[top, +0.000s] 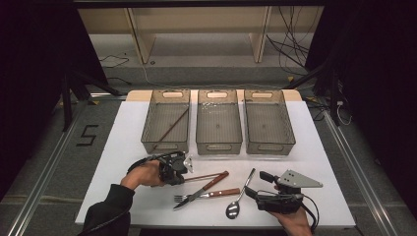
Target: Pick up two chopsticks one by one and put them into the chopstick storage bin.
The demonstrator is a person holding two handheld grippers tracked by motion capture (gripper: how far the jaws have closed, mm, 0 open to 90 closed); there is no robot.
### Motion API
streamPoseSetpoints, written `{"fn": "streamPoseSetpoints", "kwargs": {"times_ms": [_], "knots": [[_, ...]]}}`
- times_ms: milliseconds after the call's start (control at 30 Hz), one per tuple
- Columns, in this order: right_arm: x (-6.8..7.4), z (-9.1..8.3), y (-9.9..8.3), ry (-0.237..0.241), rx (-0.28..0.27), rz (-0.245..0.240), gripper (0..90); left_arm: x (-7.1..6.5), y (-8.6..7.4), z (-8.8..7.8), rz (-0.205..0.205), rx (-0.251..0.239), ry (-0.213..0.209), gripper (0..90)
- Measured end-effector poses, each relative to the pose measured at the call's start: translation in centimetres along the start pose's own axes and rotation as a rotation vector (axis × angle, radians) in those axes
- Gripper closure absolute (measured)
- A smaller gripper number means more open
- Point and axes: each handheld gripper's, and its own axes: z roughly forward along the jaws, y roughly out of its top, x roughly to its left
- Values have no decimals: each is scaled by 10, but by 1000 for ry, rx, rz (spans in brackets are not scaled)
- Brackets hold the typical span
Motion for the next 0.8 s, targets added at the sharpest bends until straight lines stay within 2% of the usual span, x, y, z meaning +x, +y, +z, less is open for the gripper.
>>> {"fn": "streamPoseSetpoints", "kwargs": {"times_ms": [333, 567, 600, 800], "knots": [[0, 0, 0, 0, 0, -1, 234, -1, 0, -11, 6, -33, 8, 846], [0, 0, 0, -1, -1, 1, 235, 2, -2, -20, -13, -59, 10, 847], [0, 0, 0, 0, 0, 1, 235, 2, -3, -24, -32, -75, 8, 847], [0, 0, 0, -1, 0, 2, 235, 3, -4, -36, -72, -100, 23, 847]]}}
